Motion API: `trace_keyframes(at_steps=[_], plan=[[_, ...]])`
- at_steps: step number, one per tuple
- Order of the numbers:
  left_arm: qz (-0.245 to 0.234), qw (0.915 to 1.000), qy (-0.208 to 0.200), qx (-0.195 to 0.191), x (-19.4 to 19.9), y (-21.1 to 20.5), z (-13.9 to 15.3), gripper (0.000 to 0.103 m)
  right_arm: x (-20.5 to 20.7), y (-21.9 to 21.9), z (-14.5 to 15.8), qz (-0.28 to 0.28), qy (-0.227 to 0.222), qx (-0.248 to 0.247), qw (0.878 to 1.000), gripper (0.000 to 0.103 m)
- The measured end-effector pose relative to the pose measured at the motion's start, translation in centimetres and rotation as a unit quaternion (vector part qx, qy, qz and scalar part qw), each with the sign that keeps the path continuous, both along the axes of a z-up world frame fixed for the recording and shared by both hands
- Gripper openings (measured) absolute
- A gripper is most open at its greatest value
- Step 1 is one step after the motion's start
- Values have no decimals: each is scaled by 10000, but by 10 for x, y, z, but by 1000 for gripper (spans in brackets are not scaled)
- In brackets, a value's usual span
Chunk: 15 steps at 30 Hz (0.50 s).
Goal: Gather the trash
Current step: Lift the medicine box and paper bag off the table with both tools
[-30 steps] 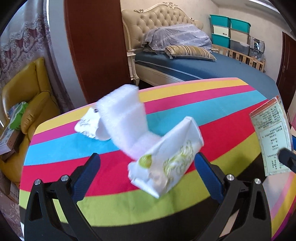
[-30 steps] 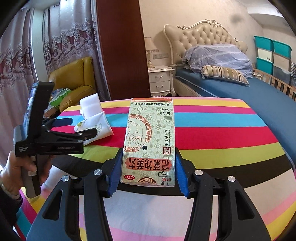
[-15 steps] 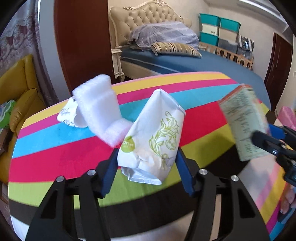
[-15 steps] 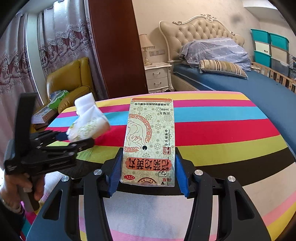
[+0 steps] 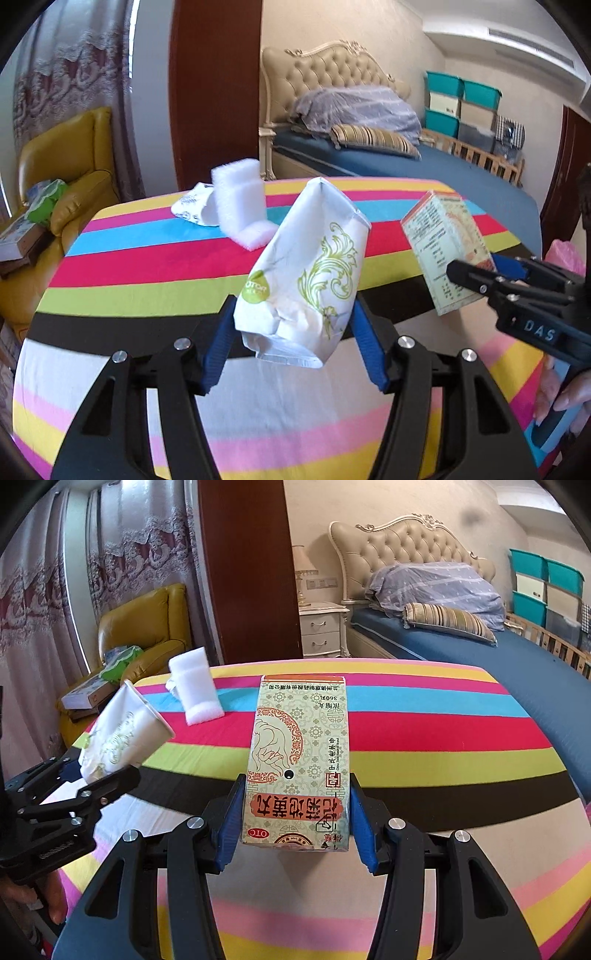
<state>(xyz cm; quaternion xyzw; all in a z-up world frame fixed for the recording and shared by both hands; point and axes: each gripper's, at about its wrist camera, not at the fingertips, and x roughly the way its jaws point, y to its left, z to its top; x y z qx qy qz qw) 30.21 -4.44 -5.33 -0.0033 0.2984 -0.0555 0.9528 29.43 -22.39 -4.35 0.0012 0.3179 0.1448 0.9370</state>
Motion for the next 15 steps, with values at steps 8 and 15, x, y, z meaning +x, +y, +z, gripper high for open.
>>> trace_keyframes(at_steps=[8,15], plan=[[231,9986,-374,-301,-53,9,9,59,-34,0,2,80,-126,-190,9997,49],[269,9971,-619,-356,-82,1,16,59,-59,-5,8,101,-251,-235,9994,49]])
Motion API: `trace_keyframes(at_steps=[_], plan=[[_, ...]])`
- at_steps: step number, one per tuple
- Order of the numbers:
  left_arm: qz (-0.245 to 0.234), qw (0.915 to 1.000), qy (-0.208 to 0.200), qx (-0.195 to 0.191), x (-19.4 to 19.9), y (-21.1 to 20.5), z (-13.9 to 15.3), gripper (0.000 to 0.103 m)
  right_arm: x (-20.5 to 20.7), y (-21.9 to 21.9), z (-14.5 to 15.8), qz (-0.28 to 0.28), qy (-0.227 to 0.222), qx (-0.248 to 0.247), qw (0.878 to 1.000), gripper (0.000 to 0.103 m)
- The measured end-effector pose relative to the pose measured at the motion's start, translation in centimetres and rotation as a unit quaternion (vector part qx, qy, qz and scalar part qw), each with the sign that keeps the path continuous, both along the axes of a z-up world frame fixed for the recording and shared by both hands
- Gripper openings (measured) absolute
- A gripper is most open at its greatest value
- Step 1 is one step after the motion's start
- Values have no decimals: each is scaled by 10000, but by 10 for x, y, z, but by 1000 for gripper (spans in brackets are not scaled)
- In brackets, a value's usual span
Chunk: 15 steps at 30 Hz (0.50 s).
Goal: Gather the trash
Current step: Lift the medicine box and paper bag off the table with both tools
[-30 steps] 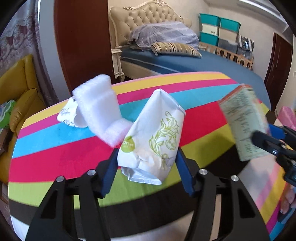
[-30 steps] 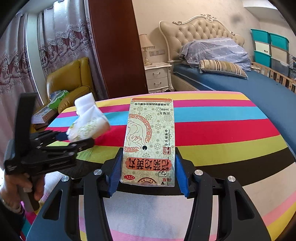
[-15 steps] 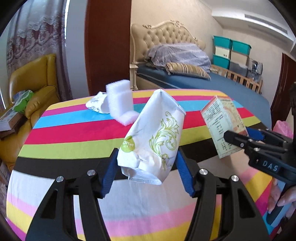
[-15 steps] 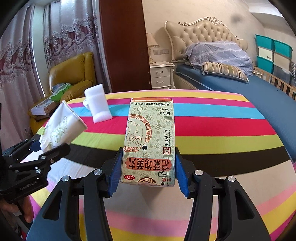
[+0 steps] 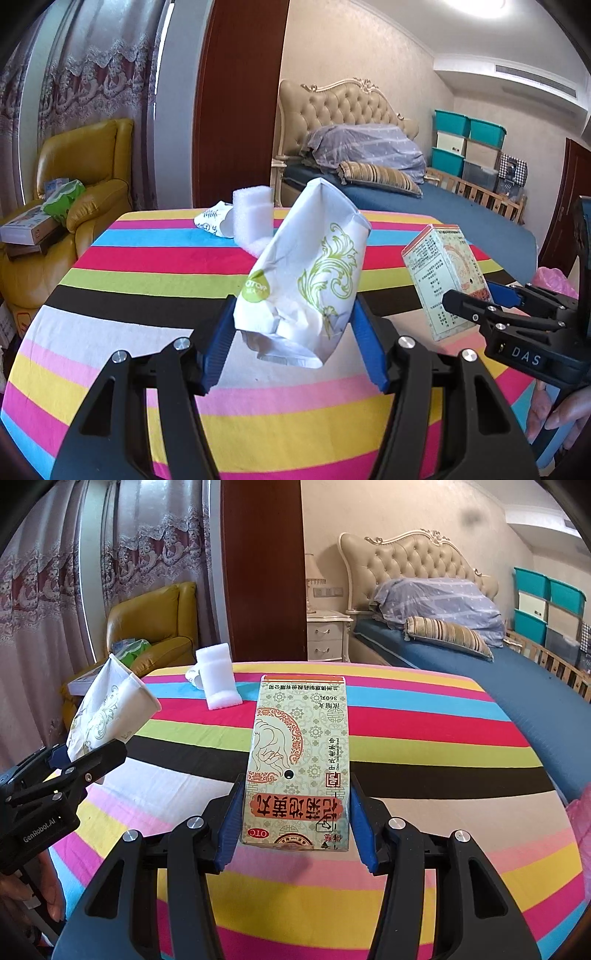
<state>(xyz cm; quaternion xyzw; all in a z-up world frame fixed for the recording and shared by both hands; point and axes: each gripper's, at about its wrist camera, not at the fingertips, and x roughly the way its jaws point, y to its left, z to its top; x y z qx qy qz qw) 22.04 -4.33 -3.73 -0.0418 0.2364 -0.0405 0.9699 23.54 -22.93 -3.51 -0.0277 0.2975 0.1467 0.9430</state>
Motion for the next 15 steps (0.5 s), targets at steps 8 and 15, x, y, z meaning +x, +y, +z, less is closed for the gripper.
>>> trace_keyframes(at_steps=[8,15], plan=[[-38,9998,-190,53,-22,-16,12,59,-26,-16,7,-58,-135,15,9999,49],[-194,9992,-316,169,-38,-42,25,59,-49,-37,20,-146,-354,112,9992,49]])
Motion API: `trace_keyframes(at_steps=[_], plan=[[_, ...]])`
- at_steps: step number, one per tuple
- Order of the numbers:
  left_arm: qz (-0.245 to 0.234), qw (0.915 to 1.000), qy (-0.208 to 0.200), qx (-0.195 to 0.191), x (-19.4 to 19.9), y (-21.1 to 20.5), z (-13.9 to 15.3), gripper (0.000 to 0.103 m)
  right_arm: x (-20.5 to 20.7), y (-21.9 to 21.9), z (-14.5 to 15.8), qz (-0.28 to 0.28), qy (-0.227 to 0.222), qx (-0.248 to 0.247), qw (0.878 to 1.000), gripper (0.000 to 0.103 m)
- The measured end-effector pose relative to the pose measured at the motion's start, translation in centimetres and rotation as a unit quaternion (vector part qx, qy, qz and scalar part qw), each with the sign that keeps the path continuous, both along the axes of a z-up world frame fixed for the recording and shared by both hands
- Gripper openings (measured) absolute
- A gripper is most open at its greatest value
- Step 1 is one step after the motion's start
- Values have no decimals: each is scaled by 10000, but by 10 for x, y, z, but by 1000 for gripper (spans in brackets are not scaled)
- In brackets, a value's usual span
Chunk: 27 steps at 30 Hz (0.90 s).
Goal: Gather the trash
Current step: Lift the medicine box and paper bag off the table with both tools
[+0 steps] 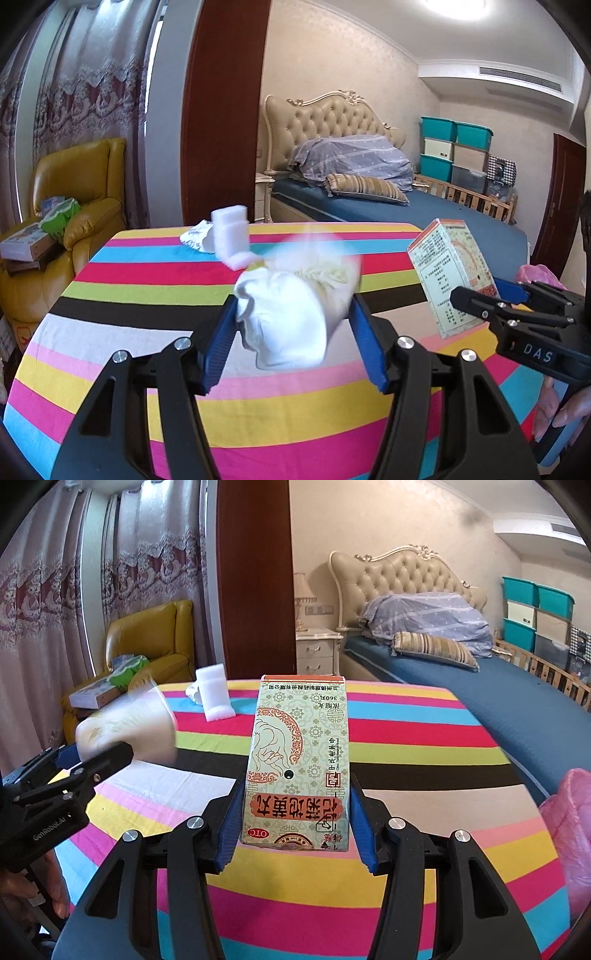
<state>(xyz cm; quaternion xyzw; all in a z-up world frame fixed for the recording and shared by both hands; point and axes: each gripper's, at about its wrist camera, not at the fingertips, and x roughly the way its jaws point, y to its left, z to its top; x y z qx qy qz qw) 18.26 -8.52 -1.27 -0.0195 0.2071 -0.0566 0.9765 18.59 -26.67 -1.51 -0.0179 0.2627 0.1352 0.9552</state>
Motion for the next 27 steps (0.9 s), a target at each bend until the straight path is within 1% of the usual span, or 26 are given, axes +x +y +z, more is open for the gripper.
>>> trace_keyframes(at_steps=[2,5,7,10,12,13,14,17,20,22,23,27], plan=[[-77,9999,-70,81,-6,-12,5,59,-7,-9,4,-31,-67,41,10000,49],[-151,9997,-155,146,-13,-25,10,56,-16,-19,8,-79,-131,92,9998,49],[-230,9995,-51,233,-11,-34,9,56,-20,-27,8,-133,-140,113,9997,49],[-262,9991,194,266,-8,-40,-2,56,-23,-38,6,-228,-85,221,9995,49],[-256,9987,322,288,-6,-39,-14,56,-26,-45,4,-293,-83,239,9993,49],[-243,9983,447,276,-1,-34,-19,56,-26,-48,3,-314,-70,257,9992,49],[-272,9978,579,176,3,-31,-21,56,-26,-51,1,-356,-42,285,9990,49],[-190,9983,557,54,8,-22,-22,56,-22,-55,-4,-394,48,334,9987,49],[-244,9980,584,52,8,-22,-22,56,-23,-54,-5,-379,68,336,9987,49],[-266,9983,502,95,5,-22,-18,56,-24,-52,-2,-367,42,337,9987,49],[-299,9984,469,113,1,-22,-15,57,-24,-53,-2,-364,33,334,9988,49],[-485,9978,444,106,-15,-16,-5,76,-29,-54,2,-327,-10,304,9990,49]])
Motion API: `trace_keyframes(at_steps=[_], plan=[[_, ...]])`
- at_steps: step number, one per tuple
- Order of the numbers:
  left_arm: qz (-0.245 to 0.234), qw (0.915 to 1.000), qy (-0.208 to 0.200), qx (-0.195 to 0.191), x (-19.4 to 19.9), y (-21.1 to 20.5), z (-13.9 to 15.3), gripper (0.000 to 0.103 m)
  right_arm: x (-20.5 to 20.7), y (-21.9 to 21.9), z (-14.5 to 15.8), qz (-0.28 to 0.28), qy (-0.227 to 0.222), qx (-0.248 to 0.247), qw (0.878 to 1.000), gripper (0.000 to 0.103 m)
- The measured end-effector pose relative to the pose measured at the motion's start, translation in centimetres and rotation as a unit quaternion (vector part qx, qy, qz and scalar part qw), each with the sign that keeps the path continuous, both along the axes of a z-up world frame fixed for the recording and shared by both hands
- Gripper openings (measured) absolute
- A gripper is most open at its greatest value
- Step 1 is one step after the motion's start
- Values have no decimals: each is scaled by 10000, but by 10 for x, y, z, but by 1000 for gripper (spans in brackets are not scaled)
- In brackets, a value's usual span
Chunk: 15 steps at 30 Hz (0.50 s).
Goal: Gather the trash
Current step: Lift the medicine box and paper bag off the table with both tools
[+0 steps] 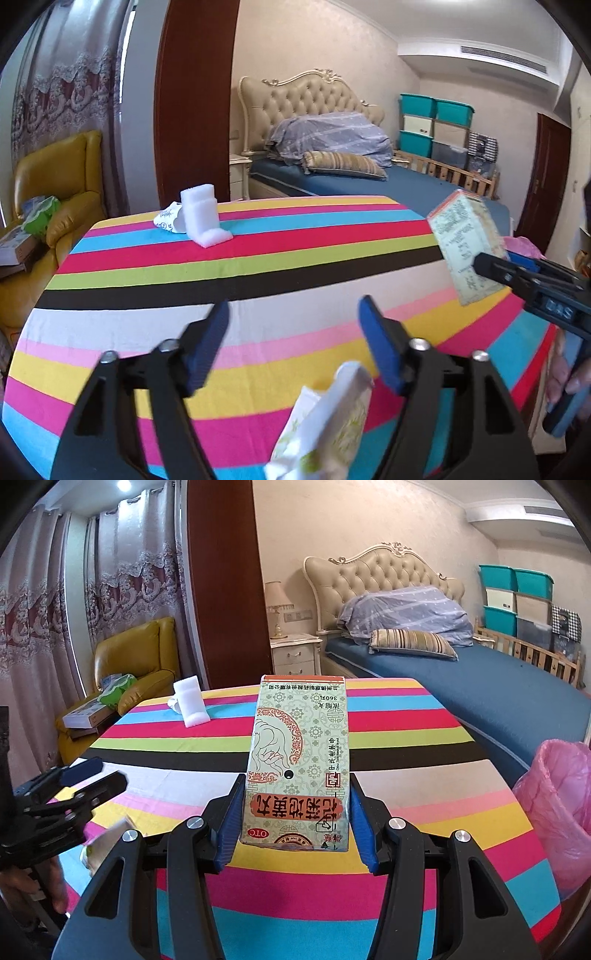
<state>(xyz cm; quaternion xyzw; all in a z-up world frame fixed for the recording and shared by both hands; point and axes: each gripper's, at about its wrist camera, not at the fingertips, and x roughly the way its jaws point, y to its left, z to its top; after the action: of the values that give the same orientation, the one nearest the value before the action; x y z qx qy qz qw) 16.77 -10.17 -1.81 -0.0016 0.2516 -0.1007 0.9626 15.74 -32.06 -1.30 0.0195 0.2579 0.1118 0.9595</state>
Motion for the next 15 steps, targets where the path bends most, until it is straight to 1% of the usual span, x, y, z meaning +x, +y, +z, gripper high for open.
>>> trace_keyframes(at_steps=[2,4,8,11,15], plan=[[-100,9999,73,100,-11,2,-2,79,-3,-2,1,-12,-6,-12,10000,49],[-333,9989,265,189,-22,2,-9,80,-5,-3,1,-30,7,9,10000,49],[-550,9973,296,397,-35,0,-21,80,-8,-3,4,-64,1,7,10000,49],[-788,9953,387,418,-39,-5,-30,80,-10,1,7,-58,-31,-24,10000,49],[-913,9928,575,528,-33,-11,-40,80,-10,3,6,-43,-11,-66,10000,49]])
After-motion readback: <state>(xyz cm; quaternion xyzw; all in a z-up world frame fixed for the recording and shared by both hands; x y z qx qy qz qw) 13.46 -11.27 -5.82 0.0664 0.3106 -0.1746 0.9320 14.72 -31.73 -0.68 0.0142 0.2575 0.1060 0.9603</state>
